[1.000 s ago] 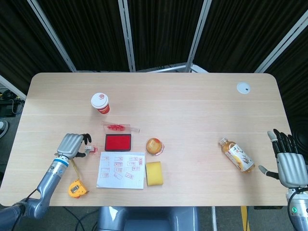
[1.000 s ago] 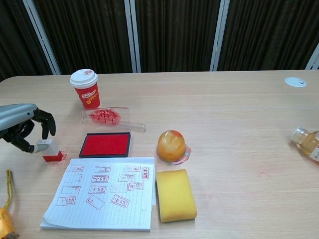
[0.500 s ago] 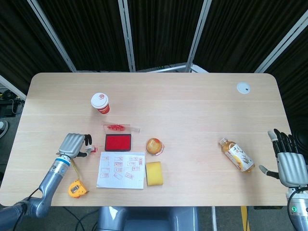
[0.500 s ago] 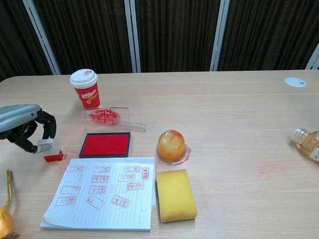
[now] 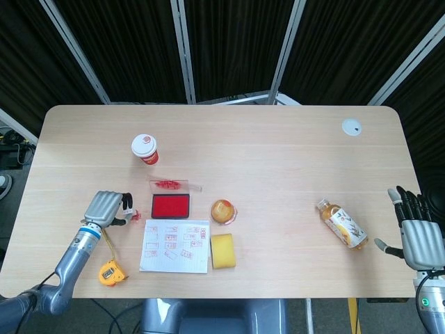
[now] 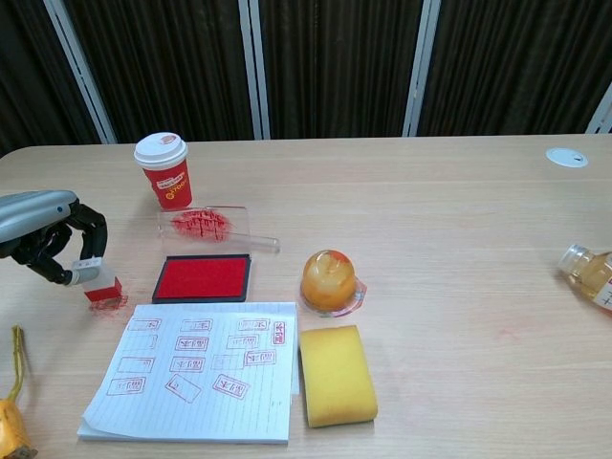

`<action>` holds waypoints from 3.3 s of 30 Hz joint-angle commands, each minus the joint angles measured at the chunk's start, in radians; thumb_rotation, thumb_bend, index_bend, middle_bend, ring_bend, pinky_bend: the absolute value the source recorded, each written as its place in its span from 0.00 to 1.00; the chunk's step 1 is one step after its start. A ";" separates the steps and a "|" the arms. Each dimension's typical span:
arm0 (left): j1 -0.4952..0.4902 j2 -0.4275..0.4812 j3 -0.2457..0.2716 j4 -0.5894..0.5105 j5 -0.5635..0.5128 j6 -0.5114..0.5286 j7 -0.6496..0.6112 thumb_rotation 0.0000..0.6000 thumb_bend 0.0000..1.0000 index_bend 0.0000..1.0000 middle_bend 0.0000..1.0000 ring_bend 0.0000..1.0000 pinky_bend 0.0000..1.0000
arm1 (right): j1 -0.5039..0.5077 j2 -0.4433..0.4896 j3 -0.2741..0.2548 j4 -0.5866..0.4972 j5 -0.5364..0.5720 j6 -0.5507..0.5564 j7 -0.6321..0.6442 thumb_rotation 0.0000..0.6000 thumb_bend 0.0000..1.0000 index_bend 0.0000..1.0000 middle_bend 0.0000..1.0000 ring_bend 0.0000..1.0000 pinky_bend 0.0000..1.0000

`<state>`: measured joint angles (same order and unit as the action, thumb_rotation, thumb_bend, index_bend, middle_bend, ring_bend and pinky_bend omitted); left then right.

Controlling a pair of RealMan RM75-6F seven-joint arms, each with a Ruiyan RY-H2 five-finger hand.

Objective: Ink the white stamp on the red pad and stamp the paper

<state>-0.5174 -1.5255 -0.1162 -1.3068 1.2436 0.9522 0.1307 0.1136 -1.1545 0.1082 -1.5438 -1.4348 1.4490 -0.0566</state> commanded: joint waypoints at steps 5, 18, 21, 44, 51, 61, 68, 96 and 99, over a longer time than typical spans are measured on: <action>-0.023 0.081 -0.015 -0.089 0.070 0.004 -0.098 1.00 0.32 0.57 0.56 0.75 0.79 | -0.001 0.003 0.002 -0.006 0.000 0.005 0.002 1.00 0.00 0.00 0.00 0.00 0.00; -0.172 0.089 -0.056 -0.113 0.119 -0.118 -0.179 1.00 0.32 0.57 0.57 0.75 0.79 | -0.004 0.012 0.019 -0.014 0.034 0.005 -0.002 1.00 0.00 0.00 0.00 0.00 0.00; -0.191 0.074 -0.055 -0.095 0.093 -0.152 -0.184 1.00 0.32 0.57 0.57 0.75 0.79 | -0.005 0.014 0.022 -0.010 0.042 0.005 -0.001 1.00 0.00 0.00 0.00 0.00 0.00; -0.245 -0.047 -0.029 0.057 0.008 -0.205 -0.139 1.00 0.33 0.57 0.57 0.75 0.79 | -0.002 0.015 0.035 0.009 0.074 -0.012 0.012 1.00 0.00 0.00 0.00 0.00 0.00; -0.251 -0.081 -0.020 0.102 0.002 -0.214 -0.142 1.00 0.33 0.57 0.57 0.75 0.79 | 0.002 0.011 0.036 0.016 0.082 -0.022 0.008 1.00 0.00 0.00 0.00 0.00 0.00; -0.255 -0.123 -0.007 0.162 0.002 -0.219 -0.145 1.00 0.33 0.59 0.58 0.75 0.79 | 0.005 0.008 0.038 0.023 0.089 -0.030 0.010 1.00 0.00 0.00 0.00 0.00 0.00; -0.255 -0.138 -0.001 0.180 0.003 -0.222 -0.148 1.00 0.33 0.60 0.58 0.75 0.79 | 0.006 0.008 0.039 0.025 0.091 -0.030 0.011 1.00 0.00 0.00 0.00 0.00 0.00; -0.248 -0.070 -0.017 0.085 0.030 -0.177 -0.171 1.00 0.33 0.61 0.59 0.75 0.79 | 0.006 0.008 0.039 0.027 0.094 -0.032 0.012 1.00 0.00 0.00 0.00 0.00 0.00; -0.241 -0.023 -0.017 0.020 0.057 -0.149 -0.182 1.00 0.33 0.61 0.59 0.75 0.79 | 0.005 0.008 0.039 0.025 0.092 -0.030 0.012 1.00 0.00 0.00 0.00 0.00 0.00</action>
<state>-0.7646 -1.5815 -0.1306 -1.2466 1.2795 0.7806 -0.0407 0.1190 -1.1462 0.1470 -1.5189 -1.3425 1.4191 -0.0448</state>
